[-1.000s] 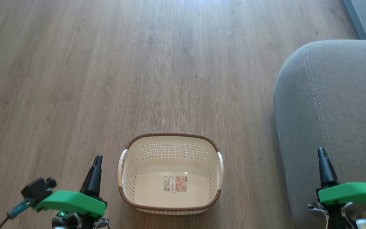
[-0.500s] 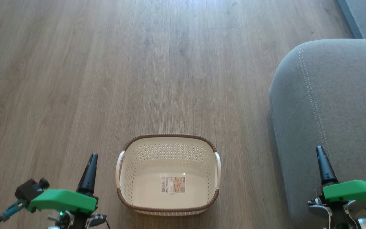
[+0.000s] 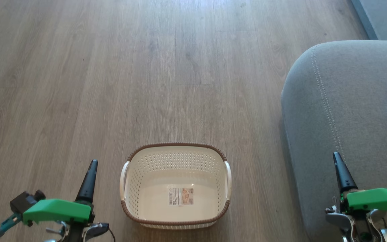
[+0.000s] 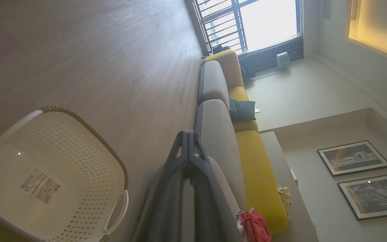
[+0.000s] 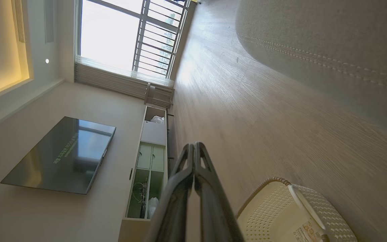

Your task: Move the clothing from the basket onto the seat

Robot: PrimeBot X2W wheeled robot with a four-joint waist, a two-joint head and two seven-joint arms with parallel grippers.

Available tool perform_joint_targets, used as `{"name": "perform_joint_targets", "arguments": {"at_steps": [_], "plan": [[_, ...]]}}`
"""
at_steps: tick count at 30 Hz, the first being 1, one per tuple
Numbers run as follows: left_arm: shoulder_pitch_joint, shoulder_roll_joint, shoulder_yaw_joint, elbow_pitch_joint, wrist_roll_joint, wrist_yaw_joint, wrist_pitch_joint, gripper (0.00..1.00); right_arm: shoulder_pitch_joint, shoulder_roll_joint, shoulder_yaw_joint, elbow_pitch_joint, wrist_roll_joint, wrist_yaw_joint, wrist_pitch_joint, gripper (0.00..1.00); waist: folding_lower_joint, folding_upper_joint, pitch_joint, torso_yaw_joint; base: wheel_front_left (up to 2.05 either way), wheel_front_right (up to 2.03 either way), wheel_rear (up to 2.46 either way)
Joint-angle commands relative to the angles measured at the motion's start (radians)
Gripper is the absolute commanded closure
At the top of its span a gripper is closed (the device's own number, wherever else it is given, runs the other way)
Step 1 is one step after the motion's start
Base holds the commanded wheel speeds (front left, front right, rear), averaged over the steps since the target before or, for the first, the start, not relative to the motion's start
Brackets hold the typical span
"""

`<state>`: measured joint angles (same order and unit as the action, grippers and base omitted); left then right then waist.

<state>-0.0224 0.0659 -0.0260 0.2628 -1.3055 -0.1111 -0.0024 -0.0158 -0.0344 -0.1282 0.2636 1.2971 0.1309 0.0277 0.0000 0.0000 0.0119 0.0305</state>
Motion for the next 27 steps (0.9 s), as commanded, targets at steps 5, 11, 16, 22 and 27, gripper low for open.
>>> {"name": "perform_joint_targets", "arguments": {"at_steps": [5, 11, 16, 22, 27], "plan": [[-0.063, 0.013, 0.049, -0.027, -0.077, -0.008, 0.019, 1.0, -0.065, -0.013, 0.013, -0.029, 0.073, 0.0, 0.021, 1.0, 0.0, 0.0, -0.002, -0.006, 0.0, 0.0, 0.0], [-0.068, 0.013, 0.063, -0.025, -0.146, -0.011, 0.037, 1.0, -0.072, -0.014, 0.013, -0.026, 0.137, 0.0, 0.038, 1.0, 0.0, 0.0, -0.004, -0.013, 0.0, 0.0, 0.0], [-0.072, 0.012, 0.073, -0.023, -0.192, -0.013, 0.049, 1.0, -0.077, -0.014, 0.014, -0.024, 0.179, 0.0, 0.05, 1.0, 0.0, 0.0, -0.005, -0.017, 0.0, 0.0, 0.0], [-0.077, 0.012, 0.087, -0.021, -0.261, -0.016, 0.067, 1.0, -0.084, -0.015, 0.014, -0.022, 0.243, 0.0, 0.067, 1.0, 0.0, 0.0, -0.007, -0.023, 0.0, 0.0, 0.0], [-0.081, 0.011, 0.099, -0.02, -0.318, -0.019, 0.082, 1.0, -0.09, -0.016, 0.014, -0.019, 0.297, 0.0, 0.081, 1.0, 0.0, 0.0, -0.008, -0.029, 0.0, 0.0, 0.0]]}}
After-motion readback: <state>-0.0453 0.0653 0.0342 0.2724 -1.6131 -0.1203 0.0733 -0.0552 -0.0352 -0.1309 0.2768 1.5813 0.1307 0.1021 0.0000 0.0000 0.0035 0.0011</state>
